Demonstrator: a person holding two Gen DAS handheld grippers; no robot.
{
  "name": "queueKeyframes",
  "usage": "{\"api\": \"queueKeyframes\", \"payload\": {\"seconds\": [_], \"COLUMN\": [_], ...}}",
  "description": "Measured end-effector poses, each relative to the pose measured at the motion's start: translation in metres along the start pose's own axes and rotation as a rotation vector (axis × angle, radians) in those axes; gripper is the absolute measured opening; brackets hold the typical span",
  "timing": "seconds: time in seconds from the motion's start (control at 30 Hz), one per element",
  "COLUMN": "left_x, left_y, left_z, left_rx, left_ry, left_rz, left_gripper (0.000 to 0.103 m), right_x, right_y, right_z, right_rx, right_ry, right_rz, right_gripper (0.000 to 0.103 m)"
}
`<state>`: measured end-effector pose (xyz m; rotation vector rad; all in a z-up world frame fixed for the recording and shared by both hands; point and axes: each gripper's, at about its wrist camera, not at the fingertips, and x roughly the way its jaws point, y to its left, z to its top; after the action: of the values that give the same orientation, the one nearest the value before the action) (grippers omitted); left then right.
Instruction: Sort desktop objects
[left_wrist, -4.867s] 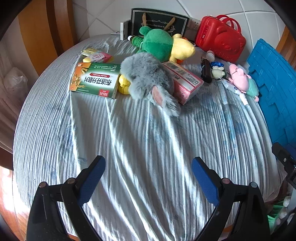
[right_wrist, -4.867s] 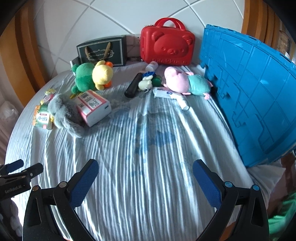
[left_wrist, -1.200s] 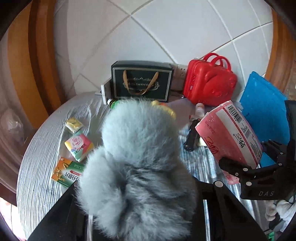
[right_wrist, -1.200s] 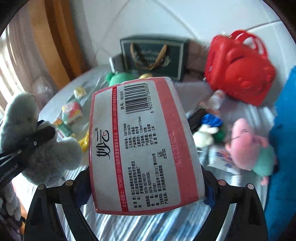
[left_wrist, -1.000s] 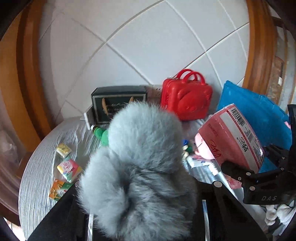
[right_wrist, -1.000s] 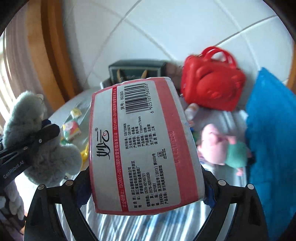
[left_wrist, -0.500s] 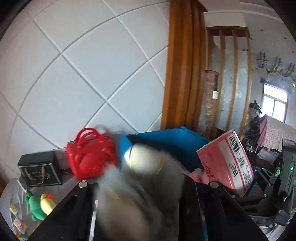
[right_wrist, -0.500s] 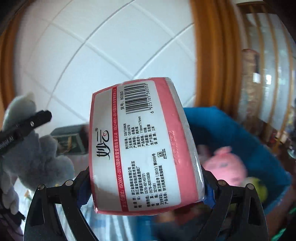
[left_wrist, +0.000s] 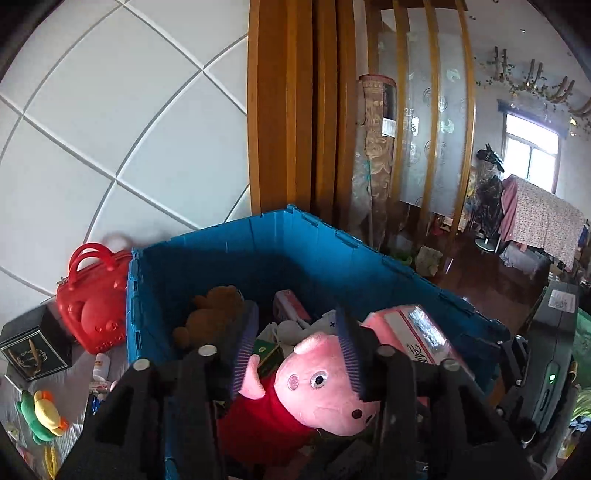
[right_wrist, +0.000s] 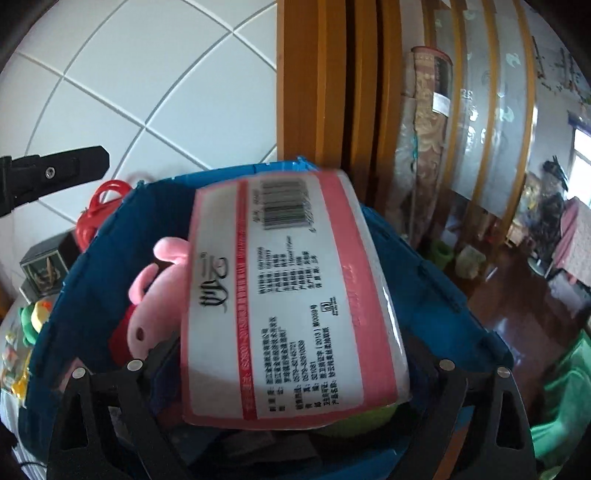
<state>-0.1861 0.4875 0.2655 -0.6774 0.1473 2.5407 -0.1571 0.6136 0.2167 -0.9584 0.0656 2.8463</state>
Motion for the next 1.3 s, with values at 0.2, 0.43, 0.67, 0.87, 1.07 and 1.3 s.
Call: {"api": "queueKeyframes", "payload": {"seconds": [0.2,0.43,0.67,0.87,1.07,1.3], "left_x": [-0.023,-0.079,-0.135,-0.187,-0.220,-0.214], "left_y": [0.043,0.120,0.221,0.324,0.420,0.497], "left_z": [-0.020,-0.068,-0.149,-0.229,-0.312,-0.395], "left_rx": [-0.024,-0.112,-0.231,-0.340,-0.408,-0.500], "left_ry": [-0.033,-0.059,0.020,0.133,0.269,0.362], "left_rz": [0.067,0.219,0.382,0.518,0.613,0.607], "left_gripper": [0.068,0.080,0.080,0.080,0.080,0.080], "right_x": [-0.009,-0.062,-0.106,-0.111,-0.091,-0.030], "right_y": [-0.008,0.045,0.140,0.235,0.316,0.364], "right_z": [-0.008,-0.016,-0.020,-0.031,-0.063,-0.125], "right_rx": [-0.015,-0.090,-0.155,-0.212,-0.245,-0.191], "right_ry": [-0.024,-0.160,-0.278,-0.251,-0.139,0.087], "right_rz": [-0.008,0.132,0.303,0.413,0.452,0.402], "right_gripper": [0.103,0.103,0.103,0.103,0.103,0.103]}}
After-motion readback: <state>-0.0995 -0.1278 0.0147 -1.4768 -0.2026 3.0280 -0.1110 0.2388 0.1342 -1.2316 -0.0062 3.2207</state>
